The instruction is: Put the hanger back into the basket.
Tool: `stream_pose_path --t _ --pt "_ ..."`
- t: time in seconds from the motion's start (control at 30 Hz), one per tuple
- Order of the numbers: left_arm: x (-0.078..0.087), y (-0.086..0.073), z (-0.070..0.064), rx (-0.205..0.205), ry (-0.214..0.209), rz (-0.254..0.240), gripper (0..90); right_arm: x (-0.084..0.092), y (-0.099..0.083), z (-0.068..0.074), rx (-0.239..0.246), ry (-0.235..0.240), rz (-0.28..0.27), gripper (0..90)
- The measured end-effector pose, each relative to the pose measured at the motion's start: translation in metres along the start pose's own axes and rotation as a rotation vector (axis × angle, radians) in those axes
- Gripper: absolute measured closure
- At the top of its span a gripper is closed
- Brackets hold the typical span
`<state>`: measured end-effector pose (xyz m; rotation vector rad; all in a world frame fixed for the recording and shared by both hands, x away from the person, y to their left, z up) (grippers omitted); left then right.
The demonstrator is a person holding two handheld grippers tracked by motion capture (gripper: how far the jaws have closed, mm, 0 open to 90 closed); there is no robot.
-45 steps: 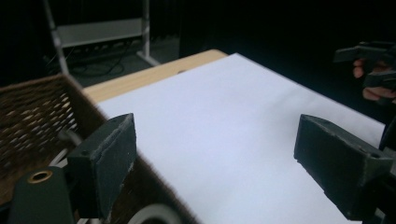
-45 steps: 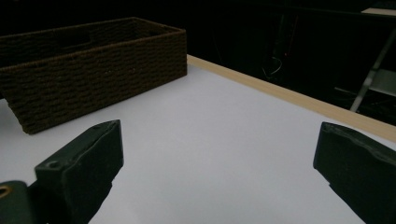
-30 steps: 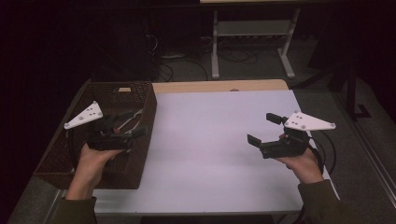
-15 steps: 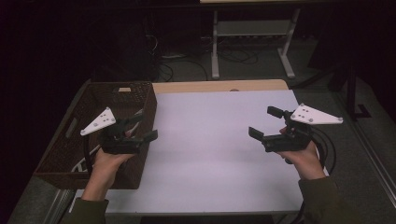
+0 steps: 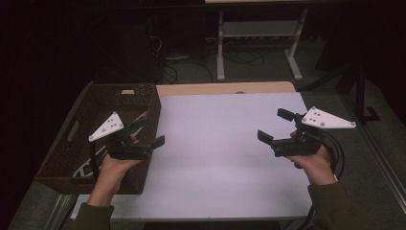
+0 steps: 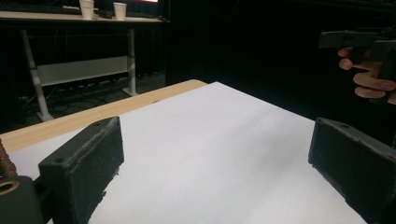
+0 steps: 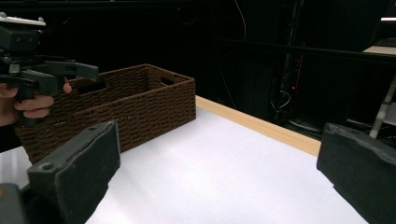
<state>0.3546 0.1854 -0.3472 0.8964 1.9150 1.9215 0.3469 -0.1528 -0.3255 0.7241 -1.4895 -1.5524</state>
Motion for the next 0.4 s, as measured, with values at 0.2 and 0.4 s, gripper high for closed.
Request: stream_pose_path --t 0.2,0.4 --pt "0.0 -0.0002 -0.0006 0.007 -0.004 -0.002 3.2 -0.0006 0.0001 0.0011 0.003 0.004 0.001 0.0" --pt "0.0003 0.0001 -0.0011 0.009 -0.007 -0.004 3.2 0.0001 0.0003 0.0013 0.007 0.003 0.002 0.0"
Point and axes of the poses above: each handheld gripper's, and its own axes: x roughly backward along the jaws, y roughly out of its top, z roughly to its left, the point moved 9 cm from there along -x, roughly forward along the jaws, and after that the axes turned 14 degrees about y, right-handed, at the moved point
